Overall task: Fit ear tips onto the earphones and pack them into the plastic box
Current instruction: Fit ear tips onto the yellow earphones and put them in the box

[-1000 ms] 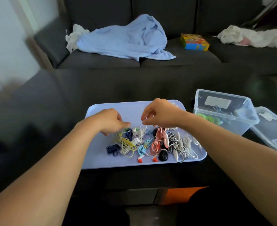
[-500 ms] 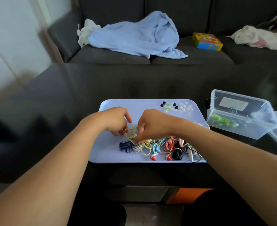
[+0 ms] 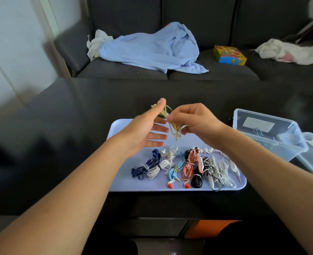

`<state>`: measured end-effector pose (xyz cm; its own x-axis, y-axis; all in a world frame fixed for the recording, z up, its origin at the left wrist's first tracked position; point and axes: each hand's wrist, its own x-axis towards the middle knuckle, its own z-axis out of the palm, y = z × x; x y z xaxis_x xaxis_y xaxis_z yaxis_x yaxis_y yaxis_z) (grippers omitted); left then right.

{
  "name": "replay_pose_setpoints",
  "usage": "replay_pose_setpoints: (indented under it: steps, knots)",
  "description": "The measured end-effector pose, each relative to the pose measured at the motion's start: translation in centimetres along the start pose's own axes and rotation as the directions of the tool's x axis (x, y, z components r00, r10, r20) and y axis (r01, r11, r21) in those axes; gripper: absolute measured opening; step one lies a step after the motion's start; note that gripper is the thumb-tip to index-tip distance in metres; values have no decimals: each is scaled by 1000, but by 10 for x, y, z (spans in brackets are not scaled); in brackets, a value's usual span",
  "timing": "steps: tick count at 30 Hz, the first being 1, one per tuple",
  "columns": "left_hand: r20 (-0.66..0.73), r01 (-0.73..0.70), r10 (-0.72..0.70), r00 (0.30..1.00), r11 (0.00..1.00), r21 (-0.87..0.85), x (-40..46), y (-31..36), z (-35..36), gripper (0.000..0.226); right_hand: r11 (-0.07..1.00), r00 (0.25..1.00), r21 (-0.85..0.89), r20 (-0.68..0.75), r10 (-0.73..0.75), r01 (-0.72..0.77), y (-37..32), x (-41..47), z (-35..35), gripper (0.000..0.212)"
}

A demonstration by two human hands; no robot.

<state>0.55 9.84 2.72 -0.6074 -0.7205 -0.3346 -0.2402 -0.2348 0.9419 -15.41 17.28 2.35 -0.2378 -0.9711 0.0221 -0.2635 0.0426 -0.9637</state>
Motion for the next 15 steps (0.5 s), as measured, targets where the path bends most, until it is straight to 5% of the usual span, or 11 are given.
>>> replay_pose_setpoints:
  steps: [2, 6, 10, 15]
  knots:
    - [79, -33, 46, 996, 987, -157, 0, 1, 10, 40, 983, 994, -152, -9, -107, 104, 1, -3, 10, 11]
    - [-52, -90, 80, 995, 967, -239, 6, 2, 19, 21, 951, 984, -263, -28, -178, 165, -3, -5, 9, 13]
    - [-29, -92, 90, 996, 990, -105, 5, 9, 8, 19, 999, 929, 11, -367, 36, -35, 5, 2, -33, 14]
    - [131, -172, 162, 978, 983, 71, 3, 8, 0, 23, 985, 959, -7, -229, 165, -172, 31, 7, -36, 38]
